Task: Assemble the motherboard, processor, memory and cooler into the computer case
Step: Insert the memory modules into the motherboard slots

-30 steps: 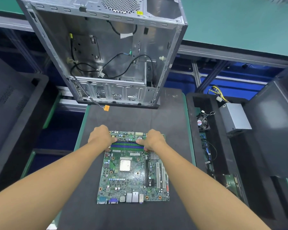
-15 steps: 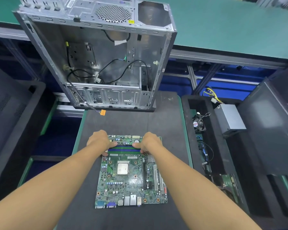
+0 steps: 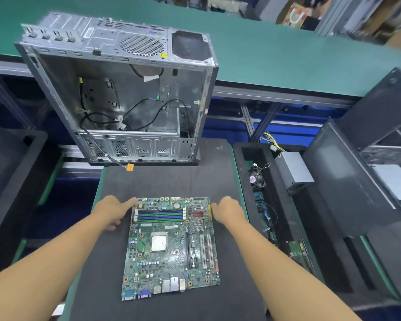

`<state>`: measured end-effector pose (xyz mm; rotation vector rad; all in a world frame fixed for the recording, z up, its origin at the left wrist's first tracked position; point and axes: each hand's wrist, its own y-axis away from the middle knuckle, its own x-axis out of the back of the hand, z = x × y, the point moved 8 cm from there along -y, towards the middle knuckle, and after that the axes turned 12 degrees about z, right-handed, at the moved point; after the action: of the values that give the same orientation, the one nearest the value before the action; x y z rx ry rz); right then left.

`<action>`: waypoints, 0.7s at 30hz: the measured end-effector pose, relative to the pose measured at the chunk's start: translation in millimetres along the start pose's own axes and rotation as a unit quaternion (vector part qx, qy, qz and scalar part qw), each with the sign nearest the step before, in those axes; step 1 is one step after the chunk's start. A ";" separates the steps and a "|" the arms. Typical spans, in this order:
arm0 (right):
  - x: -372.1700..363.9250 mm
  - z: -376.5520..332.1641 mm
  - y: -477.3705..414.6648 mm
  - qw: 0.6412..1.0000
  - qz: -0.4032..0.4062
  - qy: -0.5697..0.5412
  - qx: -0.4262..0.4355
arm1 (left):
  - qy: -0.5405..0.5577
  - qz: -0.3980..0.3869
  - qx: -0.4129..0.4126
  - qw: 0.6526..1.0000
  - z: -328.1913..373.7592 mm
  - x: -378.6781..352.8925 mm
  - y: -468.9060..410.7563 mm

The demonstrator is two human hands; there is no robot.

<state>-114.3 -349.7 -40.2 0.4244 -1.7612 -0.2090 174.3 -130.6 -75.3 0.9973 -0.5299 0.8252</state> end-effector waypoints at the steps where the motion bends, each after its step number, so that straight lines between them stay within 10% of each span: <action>1: -4.5 6.3 2.1 1.000 -0.019 -0.011 -0.015 | 0.014 -0.002 0.011 1.000 -2.6 -3.0 -0.5; 21: -25.4 51.0 31.5 0.969 -0.008 -0.222 -0.109 | 0.134 -0.078 0.045 0.987 19.9 -43.3 44.2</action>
<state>-164.4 -315.4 -63.6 0.2418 -2.1429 -0.5380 112.6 -150.9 -74.6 0.9791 -0.1833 0.8331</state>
